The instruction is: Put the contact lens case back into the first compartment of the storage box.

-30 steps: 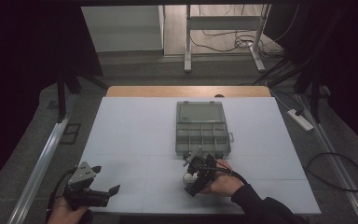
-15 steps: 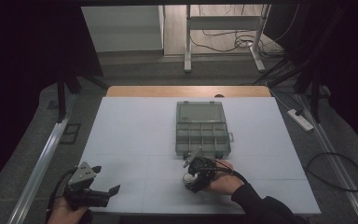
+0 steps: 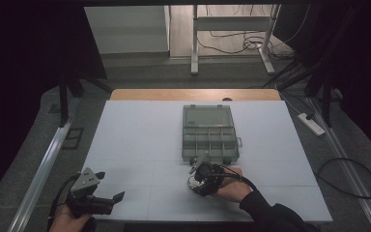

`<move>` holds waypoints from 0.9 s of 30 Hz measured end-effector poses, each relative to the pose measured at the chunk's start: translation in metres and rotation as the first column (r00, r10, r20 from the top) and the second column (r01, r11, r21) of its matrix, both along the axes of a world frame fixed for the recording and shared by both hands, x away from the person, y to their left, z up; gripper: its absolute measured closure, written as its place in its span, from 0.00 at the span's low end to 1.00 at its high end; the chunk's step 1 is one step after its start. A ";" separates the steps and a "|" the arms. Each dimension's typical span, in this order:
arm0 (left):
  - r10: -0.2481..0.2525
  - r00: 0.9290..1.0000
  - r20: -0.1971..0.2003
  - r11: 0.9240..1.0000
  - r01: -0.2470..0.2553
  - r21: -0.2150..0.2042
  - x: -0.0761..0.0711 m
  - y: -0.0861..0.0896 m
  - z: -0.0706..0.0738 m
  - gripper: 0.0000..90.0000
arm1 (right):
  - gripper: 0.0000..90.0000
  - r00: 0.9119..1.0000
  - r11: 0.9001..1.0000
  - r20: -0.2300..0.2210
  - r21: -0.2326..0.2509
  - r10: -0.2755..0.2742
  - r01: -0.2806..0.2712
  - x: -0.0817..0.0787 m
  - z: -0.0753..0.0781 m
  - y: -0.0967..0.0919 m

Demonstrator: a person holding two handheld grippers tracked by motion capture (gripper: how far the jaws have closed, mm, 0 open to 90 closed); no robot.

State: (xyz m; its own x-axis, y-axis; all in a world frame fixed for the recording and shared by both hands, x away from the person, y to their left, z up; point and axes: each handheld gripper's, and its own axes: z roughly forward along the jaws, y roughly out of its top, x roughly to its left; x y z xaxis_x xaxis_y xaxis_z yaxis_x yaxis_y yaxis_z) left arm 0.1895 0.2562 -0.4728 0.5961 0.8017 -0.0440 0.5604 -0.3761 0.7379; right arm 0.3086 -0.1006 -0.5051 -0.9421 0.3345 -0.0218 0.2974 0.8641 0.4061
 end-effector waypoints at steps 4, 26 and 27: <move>0.001 1.000 0.000 1.000 -0.001 -0.003 0.000 0.000 0.000 0.05 | 0.54 1.000 1.000 0.008 0.026 -0.015 0.015 0.000 0.006 0.000; 0.003 1.000 -0.004 1.000 -0.003 -0.002 0.000 0.000 0.000 0.05 | 0.54 0.996 0.988 0.011 0.127 -0.085 0.083 0.006 0.026 -0.004; 0.002 1.000 -0.005 1.000 -0.002 -0.003 0.000 0.000 0.000 0.05 | 0.54 0.996 0.988 0.010 0.129 -0.087 0.085 0.007 0.026 -0.005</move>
